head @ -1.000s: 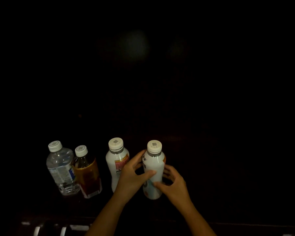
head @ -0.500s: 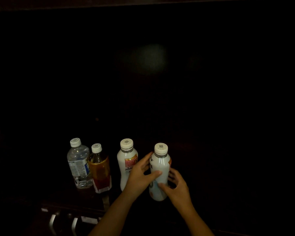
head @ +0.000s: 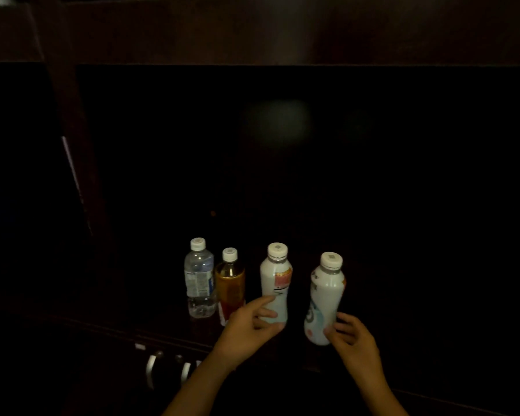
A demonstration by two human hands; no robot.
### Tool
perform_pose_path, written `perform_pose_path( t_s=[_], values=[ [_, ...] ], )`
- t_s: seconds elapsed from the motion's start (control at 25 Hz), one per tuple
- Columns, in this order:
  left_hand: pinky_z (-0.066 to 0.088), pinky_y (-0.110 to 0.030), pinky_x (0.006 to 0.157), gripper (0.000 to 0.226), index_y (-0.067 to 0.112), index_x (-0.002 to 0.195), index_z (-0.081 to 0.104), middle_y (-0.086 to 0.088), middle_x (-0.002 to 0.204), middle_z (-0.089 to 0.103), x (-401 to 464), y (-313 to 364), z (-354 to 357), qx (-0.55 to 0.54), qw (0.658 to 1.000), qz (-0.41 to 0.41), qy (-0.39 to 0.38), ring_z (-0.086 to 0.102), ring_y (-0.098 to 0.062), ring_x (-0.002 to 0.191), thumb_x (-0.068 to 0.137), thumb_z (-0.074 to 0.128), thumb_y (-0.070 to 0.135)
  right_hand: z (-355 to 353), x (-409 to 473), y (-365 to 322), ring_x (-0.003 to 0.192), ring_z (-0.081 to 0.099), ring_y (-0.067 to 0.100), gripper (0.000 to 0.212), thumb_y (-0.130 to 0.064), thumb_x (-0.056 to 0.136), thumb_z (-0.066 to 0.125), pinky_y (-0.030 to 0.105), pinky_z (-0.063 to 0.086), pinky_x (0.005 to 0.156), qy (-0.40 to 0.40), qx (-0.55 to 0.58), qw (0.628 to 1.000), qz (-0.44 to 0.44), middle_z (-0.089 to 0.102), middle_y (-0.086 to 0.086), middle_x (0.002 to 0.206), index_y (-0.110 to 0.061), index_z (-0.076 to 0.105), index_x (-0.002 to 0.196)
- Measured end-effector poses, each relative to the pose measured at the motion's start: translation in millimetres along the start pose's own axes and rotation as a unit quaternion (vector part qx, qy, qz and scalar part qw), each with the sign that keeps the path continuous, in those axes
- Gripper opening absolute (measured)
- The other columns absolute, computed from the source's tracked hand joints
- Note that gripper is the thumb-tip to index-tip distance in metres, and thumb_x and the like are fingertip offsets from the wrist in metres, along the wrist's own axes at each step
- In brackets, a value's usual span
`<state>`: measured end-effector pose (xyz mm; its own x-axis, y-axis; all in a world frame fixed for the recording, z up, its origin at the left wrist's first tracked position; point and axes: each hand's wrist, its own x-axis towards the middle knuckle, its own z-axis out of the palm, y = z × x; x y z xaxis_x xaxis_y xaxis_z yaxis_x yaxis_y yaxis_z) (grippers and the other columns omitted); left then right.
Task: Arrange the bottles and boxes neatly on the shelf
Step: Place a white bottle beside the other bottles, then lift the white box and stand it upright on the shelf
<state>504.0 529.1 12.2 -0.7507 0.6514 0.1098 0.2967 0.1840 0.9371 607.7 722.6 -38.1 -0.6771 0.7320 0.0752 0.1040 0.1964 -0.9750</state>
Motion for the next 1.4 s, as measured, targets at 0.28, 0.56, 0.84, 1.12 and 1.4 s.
perform_pose_path(
  t_s=[0.28,0.56,0.84,1.12,1.4],
  values=[
    [0.044,-0.008,0.073,0.042,0.011,0.124,0.052,-0.007,0.104,0.063,-88.7,-63.0,-154.3,0.093,0.988,-0.063,-0.107,0.058,-0.005,0.08,0.084,0.063,0.014,136.2,-100.2,-38.6,0.064,0.058,0.011,0.021,-0.012,0.071,0.075,0.007,0.043,0.057,-0.162,-0.136,0.977,-0.011,0.065,0.009,0.078,-0.015,0.064,0.088],
    [0.049,-0.012,0.071,0.044,0.022,0.121,0.055,0.003,0.105,0.064,-158.5,-107.1,-339.9,0.098,0.989,-0.113,0.007,0.065,-0.007,0.085,0.079,0.069,0.023,315.9,-176.9,-107.2,0.073,0.059,0.006,0.032,-0.021,0.075,0.073,0.008,0.044,0.064,-0.251,-0.167,0.95,-0.083,0.06,-0.003,0.092,-0.023,0.06,0.105],
    [0.049,-0.025,0.092,0.045,0.019,0.121,0.055,-0.005,0.11,0.065,-148.0,-116.8,-449.5,0.113,0.982,-0.142,0.055,0.064,-0.012,0.097,0.078,0.07,0.015,438.4,-163.0,-153.8,0.08,0.058,0.008,0.043,-0.025,0.072,0.074,0.014,0.048,0.076,-0.269,-0.162,0.94,-0.131,0.059,-0.003,0.098,-0.025,0.058,0.111],
    [0.044,-0.012,0.09,0.047,0.012,0.12,0.055,-0.007,0.111,0.062,-63.1,-156.5,-507.5,0.165,0.972,-0.161,0.049,0.06,-0.013,0.106,0.076,0.072,0.015,531.7,-82.4,-169.5,0.086,0.055,0.006,0.05,-0.035,0.071,0.072,0.013,0.045,0.078,-0.224,-0.207,0.941,-0.146,0.056,-0.007,0.104,-0.031,0.053,0.118],
    [0.047,-0.024,0.09,0.049,0.016,0.125,0.053,-0.008,0.115,0.066,39.8,-161.4,-578.2,0.231,0.964,-0.087,0.1,0.061,-0.015,0.103,0.079,0.069,0.025,586.8,-0.2,-208.6,0.084,0.053,0.009,0.042,-0.025,0.076,0.07,0.015,0.044,0.068,-0.146,-0.191,0.958,-0.155,0.061,0.003,0.107,-0.02,0.055,0.116]
  ],
)
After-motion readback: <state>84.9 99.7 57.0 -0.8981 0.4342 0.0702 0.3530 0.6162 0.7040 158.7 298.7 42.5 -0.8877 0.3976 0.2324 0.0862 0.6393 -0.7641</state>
